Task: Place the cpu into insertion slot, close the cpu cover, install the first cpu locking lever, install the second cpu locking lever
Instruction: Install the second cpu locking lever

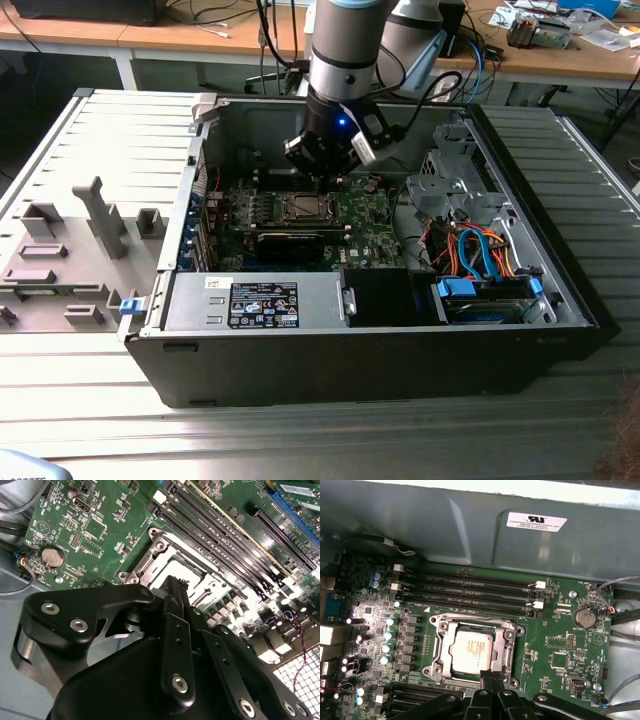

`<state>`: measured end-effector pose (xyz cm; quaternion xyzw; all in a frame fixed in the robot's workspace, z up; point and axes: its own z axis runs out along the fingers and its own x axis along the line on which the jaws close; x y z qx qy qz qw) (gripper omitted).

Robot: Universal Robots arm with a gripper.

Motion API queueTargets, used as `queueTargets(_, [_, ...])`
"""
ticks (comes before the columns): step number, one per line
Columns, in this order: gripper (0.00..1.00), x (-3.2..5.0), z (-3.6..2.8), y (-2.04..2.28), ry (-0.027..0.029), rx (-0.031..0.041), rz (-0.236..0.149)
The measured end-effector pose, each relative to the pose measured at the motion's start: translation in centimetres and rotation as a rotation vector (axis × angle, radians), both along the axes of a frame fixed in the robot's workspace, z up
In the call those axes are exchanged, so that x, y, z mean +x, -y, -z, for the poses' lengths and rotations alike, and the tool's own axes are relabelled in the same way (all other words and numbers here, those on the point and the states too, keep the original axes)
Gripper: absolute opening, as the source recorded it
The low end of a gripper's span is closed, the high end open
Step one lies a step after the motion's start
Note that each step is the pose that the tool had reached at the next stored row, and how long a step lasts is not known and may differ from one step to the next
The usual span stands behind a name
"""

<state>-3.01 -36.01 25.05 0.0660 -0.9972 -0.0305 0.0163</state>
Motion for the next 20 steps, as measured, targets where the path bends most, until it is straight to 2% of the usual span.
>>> queueTargets(14, [0.11, 0.04, -0.03, 0.54, -0.0001, -0.0002, 0.0])
queueTargets(19, [0.11, 0.04, -0.43, 0.57, 0.0, 0.0, 0.0])
queueTargets(20, [0.11, 0.04, -0.73, 0.57, 0.0, 0.0, 0.0])
